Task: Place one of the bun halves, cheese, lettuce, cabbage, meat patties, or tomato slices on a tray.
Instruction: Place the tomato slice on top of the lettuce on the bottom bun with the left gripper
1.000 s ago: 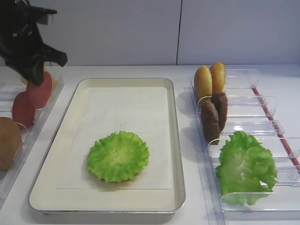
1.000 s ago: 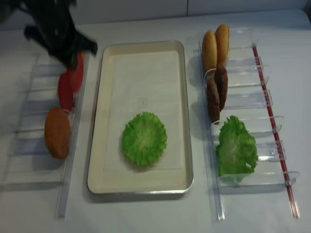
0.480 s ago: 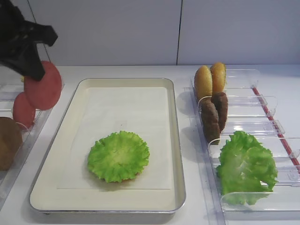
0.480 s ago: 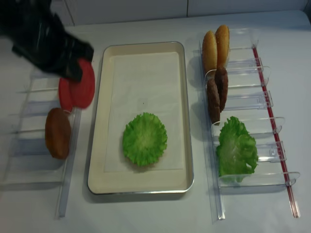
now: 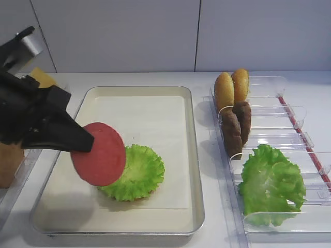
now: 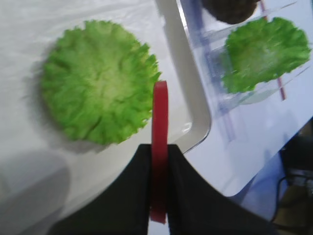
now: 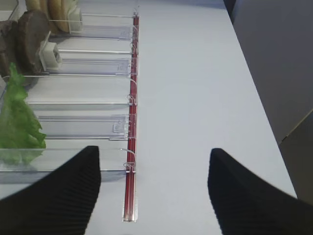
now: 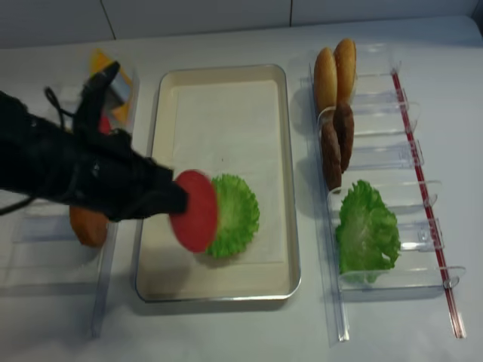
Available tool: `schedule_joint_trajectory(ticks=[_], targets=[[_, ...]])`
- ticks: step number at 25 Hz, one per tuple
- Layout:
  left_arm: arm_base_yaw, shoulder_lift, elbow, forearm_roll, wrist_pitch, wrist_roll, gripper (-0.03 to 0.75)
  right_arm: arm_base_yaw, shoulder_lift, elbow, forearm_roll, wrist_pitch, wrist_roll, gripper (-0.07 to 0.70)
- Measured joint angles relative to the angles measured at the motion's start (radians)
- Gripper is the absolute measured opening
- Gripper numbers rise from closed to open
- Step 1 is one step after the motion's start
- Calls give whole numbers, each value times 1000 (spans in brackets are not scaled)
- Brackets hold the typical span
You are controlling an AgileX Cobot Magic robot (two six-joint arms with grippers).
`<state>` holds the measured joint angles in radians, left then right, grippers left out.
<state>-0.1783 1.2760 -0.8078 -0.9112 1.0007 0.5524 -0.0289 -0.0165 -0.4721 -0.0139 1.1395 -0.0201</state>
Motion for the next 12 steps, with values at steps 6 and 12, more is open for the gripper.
schedule_joint_trajectory(ticks=[6,12], targets=[[0,173,46,-261,-49,221,54,0,0,0,0,0,2,472],[0,318,46,-358,-54,299,54,0,0,0,0,0,2,472]])
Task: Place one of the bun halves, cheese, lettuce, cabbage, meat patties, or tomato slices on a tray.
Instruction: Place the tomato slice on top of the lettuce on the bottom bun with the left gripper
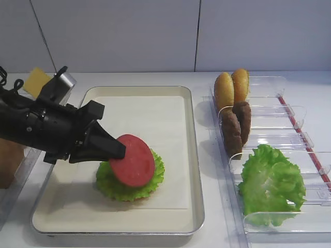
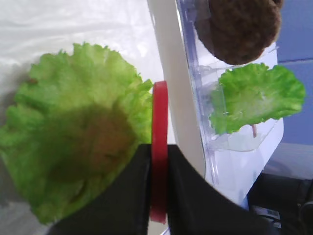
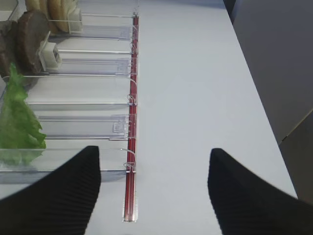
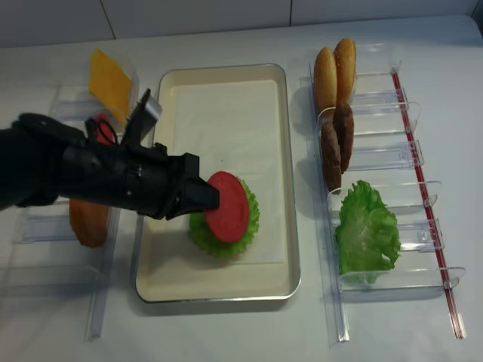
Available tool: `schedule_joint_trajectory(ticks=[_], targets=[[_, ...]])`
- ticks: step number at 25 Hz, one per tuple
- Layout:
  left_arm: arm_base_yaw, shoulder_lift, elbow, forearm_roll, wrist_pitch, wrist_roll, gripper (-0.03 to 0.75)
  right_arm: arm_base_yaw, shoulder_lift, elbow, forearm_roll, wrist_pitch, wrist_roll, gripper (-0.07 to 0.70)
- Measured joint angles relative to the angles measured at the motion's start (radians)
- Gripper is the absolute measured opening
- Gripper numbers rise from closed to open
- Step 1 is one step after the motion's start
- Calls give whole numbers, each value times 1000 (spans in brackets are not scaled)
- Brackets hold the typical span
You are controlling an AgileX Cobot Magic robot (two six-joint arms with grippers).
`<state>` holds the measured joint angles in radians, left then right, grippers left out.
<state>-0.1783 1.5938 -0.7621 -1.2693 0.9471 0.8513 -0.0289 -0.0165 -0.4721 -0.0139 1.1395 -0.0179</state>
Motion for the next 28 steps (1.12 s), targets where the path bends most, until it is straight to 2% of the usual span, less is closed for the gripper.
schedule_joint_trajectory(ticks=[11,21,24,28], targets=[[0,68,0,-44,11,33,54,0,0,0,0,0,0,472],[0,79,0,-32,-19,24,54,0,0,0,0,0,0,472],[0,79,0,-24,-25,18,97,0,0,0,0,0,0,472],[0,79,0,-21,-41,4,214,0,0,0,0,0,0,472]])
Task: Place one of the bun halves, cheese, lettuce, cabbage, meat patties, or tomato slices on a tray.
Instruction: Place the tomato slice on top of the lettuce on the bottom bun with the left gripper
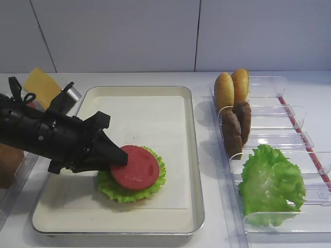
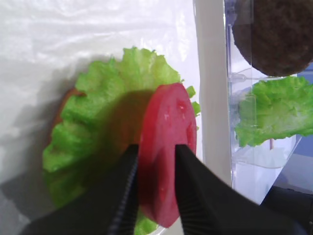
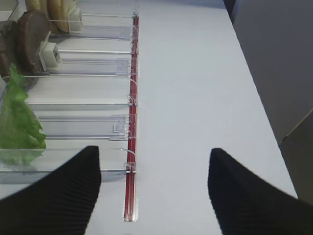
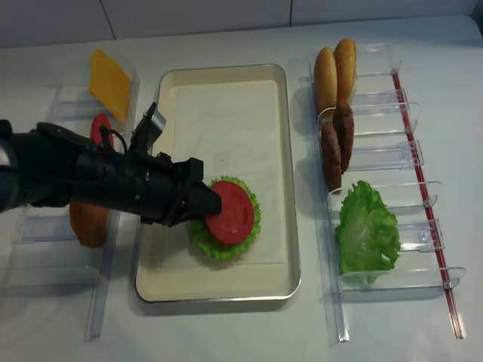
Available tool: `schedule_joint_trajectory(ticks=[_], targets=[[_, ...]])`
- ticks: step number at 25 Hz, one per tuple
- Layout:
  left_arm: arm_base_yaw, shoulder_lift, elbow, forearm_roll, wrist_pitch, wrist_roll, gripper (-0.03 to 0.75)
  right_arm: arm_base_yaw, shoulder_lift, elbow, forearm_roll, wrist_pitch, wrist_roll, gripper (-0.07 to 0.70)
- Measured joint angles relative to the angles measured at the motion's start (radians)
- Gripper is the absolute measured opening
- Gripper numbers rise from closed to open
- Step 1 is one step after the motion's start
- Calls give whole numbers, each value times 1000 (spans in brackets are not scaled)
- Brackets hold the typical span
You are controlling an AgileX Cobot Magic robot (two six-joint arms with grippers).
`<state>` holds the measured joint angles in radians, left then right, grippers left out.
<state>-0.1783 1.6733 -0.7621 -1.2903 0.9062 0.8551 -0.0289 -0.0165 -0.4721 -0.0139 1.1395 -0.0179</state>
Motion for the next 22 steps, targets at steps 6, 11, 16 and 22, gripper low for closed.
schedule_joint_trajectory(ticks=[6,11,16,22], targets=[[0,0,0,11,0,-10,261,0,0,0,0,0,0,472],[0,0,-4,35,0,-35,262,0,0,0,0,0,2,472],[0,0,-63,149,0,-146,262,0,0,0,0,0,2,471],[0,1,-134,359,29,-308,264,0,0,0,0,0,3,471]])
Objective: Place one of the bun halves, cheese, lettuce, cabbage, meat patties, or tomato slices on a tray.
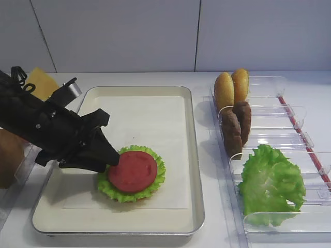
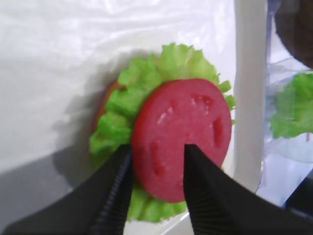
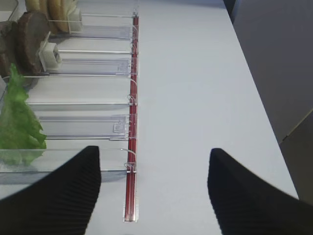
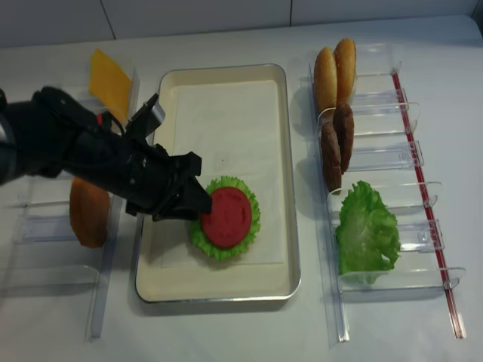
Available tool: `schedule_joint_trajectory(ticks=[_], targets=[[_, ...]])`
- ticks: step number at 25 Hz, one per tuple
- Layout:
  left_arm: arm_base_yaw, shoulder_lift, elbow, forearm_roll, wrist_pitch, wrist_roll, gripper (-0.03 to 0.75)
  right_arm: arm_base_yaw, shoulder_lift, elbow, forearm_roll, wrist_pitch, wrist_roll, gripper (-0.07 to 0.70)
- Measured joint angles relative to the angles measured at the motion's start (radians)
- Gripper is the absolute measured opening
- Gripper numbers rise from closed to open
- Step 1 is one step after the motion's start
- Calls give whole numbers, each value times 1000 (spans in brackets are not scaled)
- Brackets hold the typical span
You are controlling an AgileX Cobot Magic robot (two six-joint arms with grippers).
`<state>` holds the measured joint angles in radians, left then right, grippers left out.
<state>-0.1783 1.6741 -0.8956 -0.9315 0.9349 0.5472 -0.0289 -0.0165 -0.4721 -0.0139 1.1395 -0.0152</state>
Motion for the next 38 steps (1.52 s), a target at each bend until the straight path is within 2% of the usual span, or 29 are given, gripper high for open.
schedule_joint_trajectory(ticks=[5,9,11,15,18,24,33,38], targets=[[0,0,-108,186,86,-146,264,0,0,0,0,0,0,471],[0,2,-237,362,216,-271,264,0,0,0,0,0,0,471],[0,2,-298,440,253,-325,264,0,0,0,0,0,0,471],[0,2,-433,638,272,-434,264,0,0,0,0,0,0,471],[0,-35,-464,773,277,-496,263,0,0,0,0,0,0,471],[0,-203,-421,1024,287,-600,263,0,0,0,-1,0,0,471],[0,-636,-130,1059,305,-627,263,0,0,0,-3,0,0,471],[0,-898,-3,1059,311,-636,263,0,0,0,-5,0,0,471]])
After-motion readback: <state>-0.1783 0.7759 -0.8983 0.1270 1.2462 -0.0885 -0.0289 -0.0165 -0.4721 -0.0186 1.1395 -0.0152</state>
